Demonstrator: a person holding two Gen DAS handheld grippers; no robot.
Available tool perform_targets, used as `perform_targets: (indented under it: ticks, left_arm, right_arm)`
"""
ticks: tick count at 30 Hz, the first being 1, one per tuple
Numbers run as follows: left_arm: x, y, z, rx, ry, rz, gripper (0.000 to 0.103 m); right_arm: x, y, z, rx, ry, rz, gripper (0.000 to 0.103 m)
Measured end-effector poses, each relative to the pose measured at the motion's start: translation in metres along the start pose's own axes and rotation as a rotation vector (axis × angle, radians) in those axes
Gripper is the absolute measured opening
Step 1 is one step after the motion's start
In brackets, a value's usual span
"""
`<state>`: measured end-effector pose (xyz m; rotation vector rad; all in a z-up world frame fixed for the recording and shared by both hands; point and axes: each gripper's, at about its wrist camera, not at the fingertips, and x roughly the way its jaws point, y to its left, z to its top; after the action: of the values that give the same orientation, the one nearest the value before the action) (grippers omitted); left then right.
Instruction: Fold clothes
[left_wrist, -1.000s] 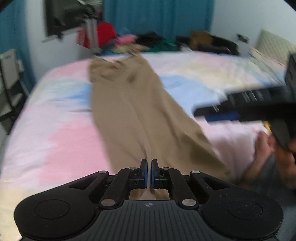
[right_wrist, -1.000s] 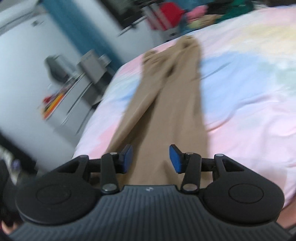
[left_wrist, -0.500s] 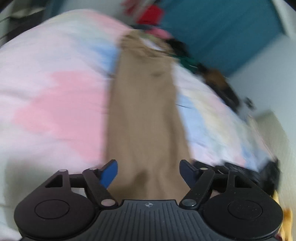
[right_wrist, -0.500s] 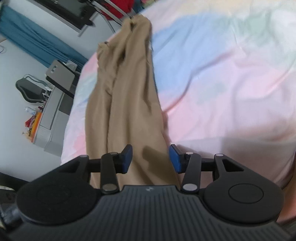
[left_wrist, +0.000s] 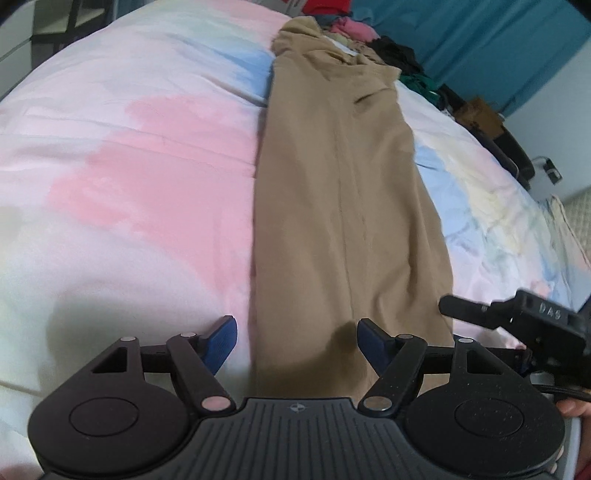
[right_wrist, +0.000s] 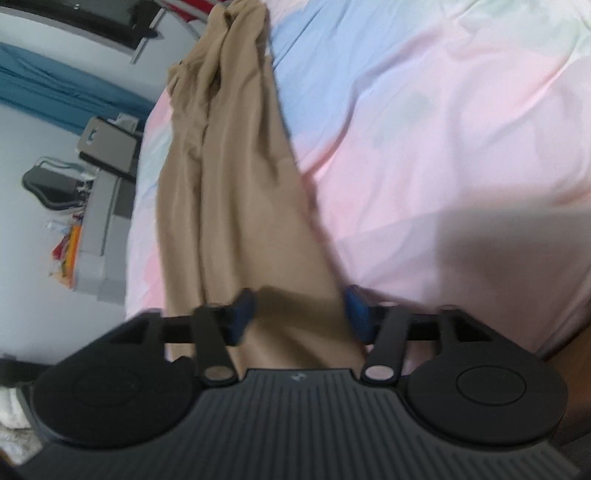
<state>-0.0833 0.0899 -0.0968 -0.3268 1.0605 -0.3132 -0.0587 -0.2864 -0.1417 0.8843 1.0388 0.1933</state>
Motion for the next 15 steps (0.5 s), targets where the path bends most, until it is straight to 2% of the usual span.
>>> perform_targets:
  ticks: [5, 8, 12, 14, 15]
  left_arm:
    - [0.006, -0.007, -0.008, 0.014, 0.034, -0.019, 0.074]
    - [0.005, -0.007, -0.012, 0.01, 0.045, -0.033, 0.073]
    - [0.013, -0.005, -0.014, -0.023, 0.083, -0.117, 0.072]
    - [0.014, -0.007, -0.016, -0.014, 0.096, -0.123, 0.064]
    - [0.014, -0.008, -0.017, -0.007, 0.1, -0.123, 0.06]
  right_arm:
    - [0.001, 0.001, -0.008, 0.008, 0.042, -0.023, 0.073]
    - [0.0, -0.002, -0.013, 0.032, 0.076, -0.009, 0.073]
    - [0.005, 0.001, -0.021, 0.016, 0.151, 0.022, 0.074]
    - [0.005, 0.007, -0.023, -0.006, 0.162, 0.022, 0.066]
    - [0.002, 0.009, -0.023, -0.021, 0.149, 0.022, 0.055]
